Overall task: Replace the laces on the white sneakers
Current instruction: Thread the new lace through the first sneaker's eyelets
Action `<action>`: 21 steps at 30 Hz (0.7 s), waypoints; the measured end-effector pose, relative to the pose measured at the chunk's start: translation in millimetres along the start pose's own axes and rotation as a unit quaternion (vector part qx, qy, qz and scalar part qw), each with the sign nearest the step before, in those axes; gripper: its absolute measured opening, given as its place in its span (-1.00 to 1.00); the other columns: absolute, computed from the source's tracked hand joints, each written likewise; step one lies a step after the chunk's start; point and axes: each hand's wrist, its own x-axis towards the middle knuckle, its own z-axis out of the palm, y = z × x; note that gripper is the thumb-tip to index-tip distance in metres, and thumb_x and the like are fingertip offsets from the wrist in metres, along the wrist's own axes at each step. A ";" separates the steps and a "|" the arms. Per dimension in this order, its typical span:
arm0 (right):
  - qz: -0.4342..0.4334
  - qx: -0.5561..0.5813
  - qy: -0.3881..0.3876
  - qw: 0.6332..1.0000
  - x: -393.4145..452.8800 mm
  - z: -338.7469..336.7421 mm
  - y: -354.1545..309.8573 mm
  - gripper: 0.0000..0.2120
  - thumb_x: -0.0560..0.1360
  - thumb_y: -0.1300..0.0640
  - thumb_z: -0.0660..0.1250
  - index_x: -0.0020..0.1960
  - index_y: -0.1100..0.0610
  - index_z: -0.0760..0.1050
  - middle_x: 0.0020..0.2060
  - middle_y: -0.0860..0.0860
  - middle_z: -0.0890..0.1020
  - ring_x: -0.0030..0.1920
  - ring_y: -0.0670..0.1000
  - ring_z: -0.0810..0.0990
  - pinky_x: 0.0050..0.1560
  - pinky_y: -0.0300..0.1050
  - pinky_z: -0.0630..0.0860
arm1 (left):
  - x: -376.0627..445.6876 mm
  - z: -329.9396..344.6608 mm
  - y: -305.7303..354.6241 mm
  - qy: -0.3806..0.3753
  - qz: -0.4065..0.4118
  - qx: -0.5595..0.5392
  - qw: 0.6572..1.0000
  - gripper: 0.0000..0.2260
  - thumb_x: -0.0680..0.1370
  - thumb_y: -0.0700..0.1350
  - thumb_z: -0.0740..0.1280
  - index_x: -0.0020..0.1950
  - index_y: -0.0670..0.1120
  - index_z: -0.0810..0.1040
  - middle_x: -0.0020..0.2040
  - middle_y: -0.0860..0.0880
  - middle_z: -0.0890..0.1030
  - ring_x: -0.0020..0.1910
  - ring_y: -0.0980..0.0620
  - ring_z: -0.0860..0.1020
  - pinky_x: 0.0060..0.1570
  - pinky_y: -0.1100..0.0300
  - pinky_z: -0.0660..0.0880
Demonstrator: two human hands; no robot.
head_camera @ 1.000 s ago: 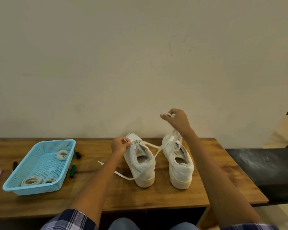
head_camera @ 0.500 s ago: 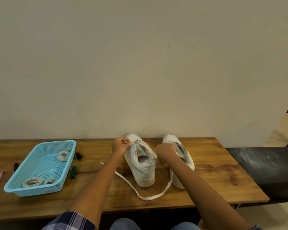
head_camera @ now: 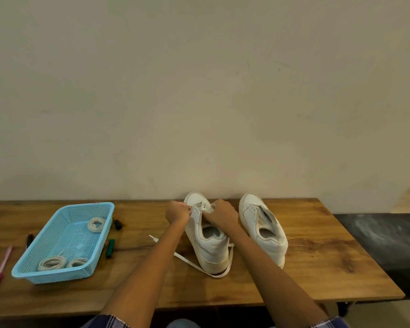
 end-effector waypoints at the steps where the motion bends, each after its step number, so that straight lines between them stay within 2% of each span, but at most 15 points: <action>1: -0.002 -0.001 -0.002 1.000 -0.6 1.1 1.4 -0.49 0.44 -0.26 0.27 0.02 0.20 0.51 -0.16 0.06 0.58 -0.07 0.08 0.60 -0.14 -0.13 0.45 | 0.4 -0.3 -1.7 -0.001 -0.016 -0.041 0.999 -0.86 0.54 -0.29 0.31 0.02 -0.34 0.59 -0.05 -0.23 0.66 -0.11 -0.14 0.65 -0.01 0.03 0.58; 3: -0.003 0.002 -0.007 1.000 -3.7 1.2 4.9 -0.39 0.41 -0.29 0.28 0.16 0.22 0.41 -0.02 0.07 0.58 0.02 0.11 0.58 -0.10 -0.10 0.46 | -5.8 -1.9 -3.2 0.003 -0.050 -0.132 0.990 -0.85 0.57 -0.33 0.25 0.09 -0.36 0.54 -0.09 -0.21 0.63 -0.19 -0.11 0.66 -0.11 0.09 0.58; 6: -0.010 -0.005 0.004 1.000 -3.9 3.4 10.6 -0.45 0.44 -0.17 0.32 0.20 0.22 0.33 0.07 0.12 0.56 0.06 0.14 0.56 -0.03 -0.04 0.49 | -7.6 -4.9 -4.6 0.044 -0.074 -0.185 0.979 -0.81 0.54 -0.34 0.30 0.15 -0.33 0.52 -0.03 -0.20 0.61 -0.02 -0.17 0.63 -0.07 0.08 0.59; 7: -0.009 0.000 0.009 1.000 -4.0 2.5 11.8 -0.49 0.45 -0.13 0.32 0.20 0.22 0.33 0.07 0.13 0.56 0.06 0.14 0.56 -0.04 -0.05 0.48 | -5.9 -7.8 -2.4 0.058 -0.080 -0.212 0.972 -0.81 0.55 -0.34 0.29 0.15 -0.32 0.51 0.00 -0.20 0.61 -0.02 -0.18 0.62 -0.05 0.06 0.59; 11: 0.008 0.052 0.009 0.999 -2.7 -2.2 16.9 -0.56 0.48 -0.04 0.31 0.18 0.25 0.33 0.07 0.15 0.55 0.06 0.16 0.54 -0.11 -0.10 0.37 | 8.3 -35.1 23.9 0.124 -0.079 -0.388 0.910 -0.87 0.63 -0.28 0.12 0.11 -0.23 0.43 -0.04 -0.20 0.58 -0.14 -0.06 0.60 -0.13 0.12 0.59; 13: 0.020 0.062 0.015 0.998 -2.9 -0.8 18.0 -0.59 0.48 -0.02 0.30 0.16 0.25 0.32 0.06 0.16 0.56 0.04 0.16 0.55 -0.13 -0.10 0.35 | 19.6 -54.8 40.0 0.159 -0.071 -0.420 0.891 -0.86 0.65 -0.23 0.08 0.00 -0.21 0.41 -0.11 -0.14 0.55 -0.30 0.02 0.55 -0.29 0.24 0.56; 14: 0.026 0.066 0.021 0.997 -3.0 0.6 17.7 -0.59 0.48 -0.01 0.29 0.16 0.25 0.32 0.06 0.16 0.56 0.04 0.16 0.55 -0.14 -0.10 0.35 | 27.2 -62.1 44.6 0.172 -0.067 -0.418 0.890 -0.81 0.65 -0.21 0.07 -0.08 -0.21 0.42 -0.12 -0.14 0.53 -0.37 0.05 0.50 -0.35 0.24 0.54; 15: 0.031 0.069 0.024 0.997 -3.7 1.8 16.1 -0.60 0.48 -0.01 0.29 0.16 0.24 0.32 0.06 0.15 0.56 0.04 0.16 0.55 -0.14 -0.10 0.36 | 32.9 -66.9 46.3 0.184 -0.064 -0.397 0.897 -0.78 0.65 -0.21 0.07 -0.11 -0.20 0.44 -0.10 -0.16 0.51 -0.38 0.04 0.49 -0.29 0.17 0.56; 16: 0.032 0.070 0.025 0.997 -3.7 3.6 14.9 -0.60 0.48 -0.02 0.29 0.16 0.24 0.32 0.06 0.15 0.56 0.04 0.16 0.55 -0.13 -0.10 0.37 | 35.6 -68.7 45.3 0.192 -0.055 -0.359 0.912 -0.80 0.64 -0.22 0.07 -0.06 -0.21 0.46 -0.05 -0.19 0.53 -0.29 -0.01 0.53 -0.13 0.09 0.57; 17: 0.033 0.066 0.024 0.997 -3.9 4.8 13.2 -0.59 0.48 -0.02 0.29 0.17 0.23 0.31 0.07 0.14 0.56 0.06 0.16 0.55 -0.12 -0.09 0.39 | 35.2 -68.4 43.1 0.201 -0.033 -0.304 0.931 -0.83 0.63 -0.24 0.08 0.06 -0.23 0.46 0.03 -0.21 0.56 -0.13 -0.07 0.58 0.01 0.06 0.54; 18: 0.033 0.061 0.023 0.997 -3.9 5.5 12.3 -0.57 0.48 -0.03 0.28 0.19 0.23 0.31 0.08 0.14 0.55 0.07 0.16 0.55 -0.09 -0.08 0.41 | 33.9 -65.5 39.2 0.197 0.012 -0.216 0.956 -0.82 0.62 -0.25 0.10 0.17 -0.24 0.42 0.09 -0.21 0.56 0.01 -0.11 0.57 0.04 0.08 0.51; 19: 0.034 0.055 0.021 0.998 -4.5 5.4 11.8 -0.56 0.48 -0.04 0.28 0.21 0.22 0.30 0.09 0.13 0.55 0.08 0.16 0.55 -0.05 -0.06 0.43 | 29.1 -59.9 33.5 0.163 0.074 -0.102 0.979 -0.80 0.62 -0.22 0.13 0.22 -0.23 0.39 0.12 -0.21 0.55 0.08 -0.14 0.55 0.01 0.11 0.49; 21: 0.035 0.049 0.017 0.998 -5.2 5.2 12.3 -0.55 0.48 -0.06 0.26 0.21 0.22 0.30 0.10 0.14 0.55 0.09 0.16 0.54 0.00 -0.02 0.47 | 17.2 -43.9 20.7 0.019 0.146 0.103 0.984 -0.75 0.60 -0.07 0.23 0.20 -0.19 0.39 0.06 -0.15 0.53 0.04 -0.11 0.53 -0.04 0.11 0.44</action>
